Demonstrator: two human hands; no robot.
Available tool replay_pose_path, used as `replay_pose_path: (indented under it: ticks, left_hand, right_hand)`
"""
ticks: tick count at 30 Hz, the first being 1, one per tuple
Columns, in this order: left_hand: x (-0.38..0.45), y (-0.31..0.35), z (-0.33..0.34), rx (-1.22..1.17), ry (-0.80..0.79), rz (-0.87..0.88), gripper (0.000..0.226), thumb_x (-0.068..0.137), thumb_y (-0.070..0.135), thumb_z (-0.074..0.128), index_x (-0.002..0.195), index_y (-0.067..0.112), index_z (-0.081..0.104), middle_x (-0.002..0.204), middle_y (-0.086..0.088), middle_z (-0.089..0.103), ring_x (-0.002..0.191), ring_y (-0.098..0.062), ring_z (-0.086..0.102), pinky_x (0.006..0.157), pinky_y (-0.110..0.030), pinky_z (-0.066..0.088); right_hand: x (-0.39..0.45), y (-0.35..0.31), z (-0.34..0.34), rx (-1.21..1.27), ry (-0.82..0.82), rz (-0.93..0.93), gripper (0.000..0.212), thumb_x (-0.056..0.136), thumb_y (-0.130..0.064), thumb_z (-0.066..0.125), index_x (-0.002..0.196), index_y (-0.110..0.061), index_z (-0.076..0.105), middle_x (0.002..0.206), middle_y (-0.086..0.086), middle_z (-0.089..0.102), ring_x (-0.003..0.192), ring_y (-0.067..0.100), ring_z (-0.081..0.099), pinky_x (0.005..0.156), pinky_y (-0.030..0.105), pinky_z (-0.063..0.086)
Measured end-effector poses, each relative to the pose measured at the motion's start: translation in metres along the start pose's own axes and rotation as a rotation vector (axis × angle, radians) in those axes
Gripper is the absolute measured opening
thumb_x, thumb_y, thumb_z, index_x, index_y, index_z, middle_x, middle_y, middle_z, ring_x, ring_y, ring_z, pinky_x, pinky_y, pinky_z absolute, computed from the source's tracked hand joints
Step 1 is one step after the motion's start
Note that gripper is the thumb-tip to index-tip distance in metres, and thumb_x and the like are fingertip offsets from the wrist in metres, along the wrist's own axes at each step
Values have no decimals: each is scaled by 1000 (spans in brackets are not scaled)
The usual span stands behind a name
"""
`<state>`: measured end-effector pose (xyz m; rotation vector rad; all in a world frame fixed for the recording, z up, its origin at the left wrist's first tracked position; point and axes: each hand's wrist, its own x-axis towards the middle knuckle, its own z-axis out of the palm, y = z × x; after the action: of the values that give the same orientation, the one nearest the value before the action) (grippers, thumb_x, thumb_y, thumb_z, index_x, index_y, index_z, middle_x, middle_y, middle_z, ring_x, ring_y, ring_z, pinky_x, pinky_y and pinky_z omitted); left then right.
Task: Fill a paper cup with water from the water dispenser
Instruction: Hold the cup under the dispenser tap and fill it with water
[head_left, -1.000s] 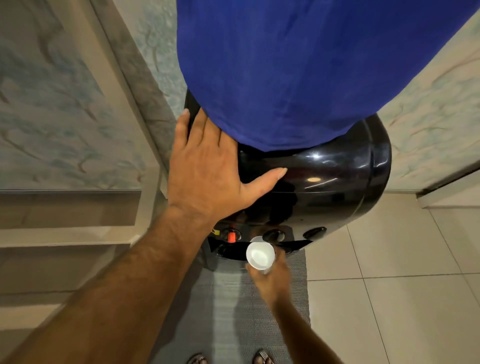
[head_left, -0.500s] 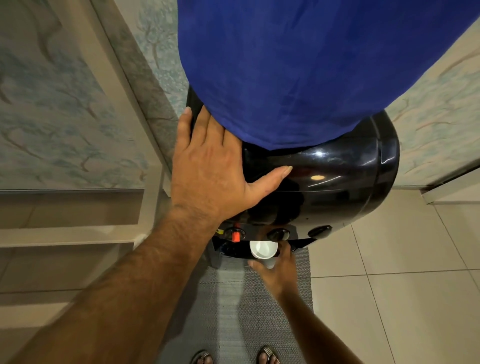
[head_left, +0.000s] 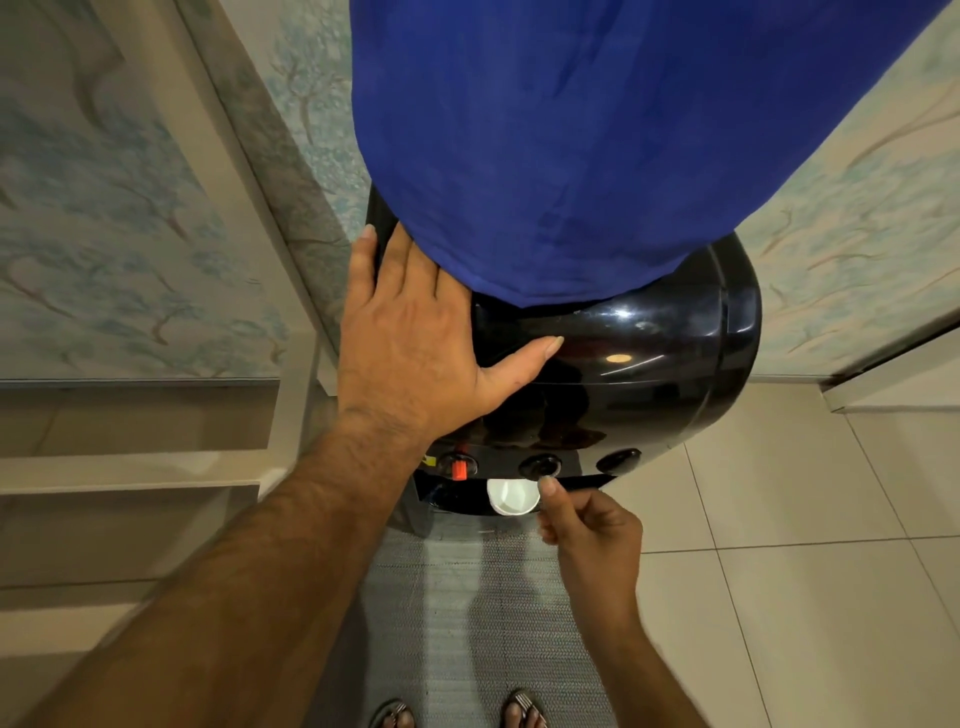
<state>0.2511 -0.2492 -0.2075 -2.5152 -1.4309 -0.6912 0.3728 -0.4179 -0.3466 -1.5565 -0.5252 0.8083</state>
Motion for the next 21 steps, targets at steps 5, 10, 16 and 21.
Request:
replay_pose_path:
  ticks: [5,10,16,21]
  left_hand:
    - [1,0,-1,4,-36,-8,106,84,89,36,151,6,42,156,-19,45,149,-36,36,127,-53,19]
    - [0,1,-2,-4,-48,-12,107,83,89,36,152,7,40,157,-19,43,150,-35,35,127,-53,18]
    - [1,1,-2,-3,-47,-16,107,83,89,36,151,6,41,157,-19,44,149,-35,35,127,-53,19]
    - [0,1,-1,-5,-49,-24,107,83,89,37,150,6,42,156,-19,45,149,-35,36,128,-52,19]
  right_hand:
    - [3,-7,8,0,16,8,41,75,-46,76,54,-14,63,54,7,65,49,12,56,54,21,49]
    - [4,-9,16,-19,84,28,42,74,-48,75,52,-14,63,51,6,64,47,10,54,50,19,48]
    - [15,-9,27,-57,153,84,40,86,-28,75,49,-19,65,46,2,63,43,8,53,50,26,47]
    - [18,-8,28,-62,168,99,41,87,-21,74,47,-20,65,44,1,62,41,8,53,46,23,46]
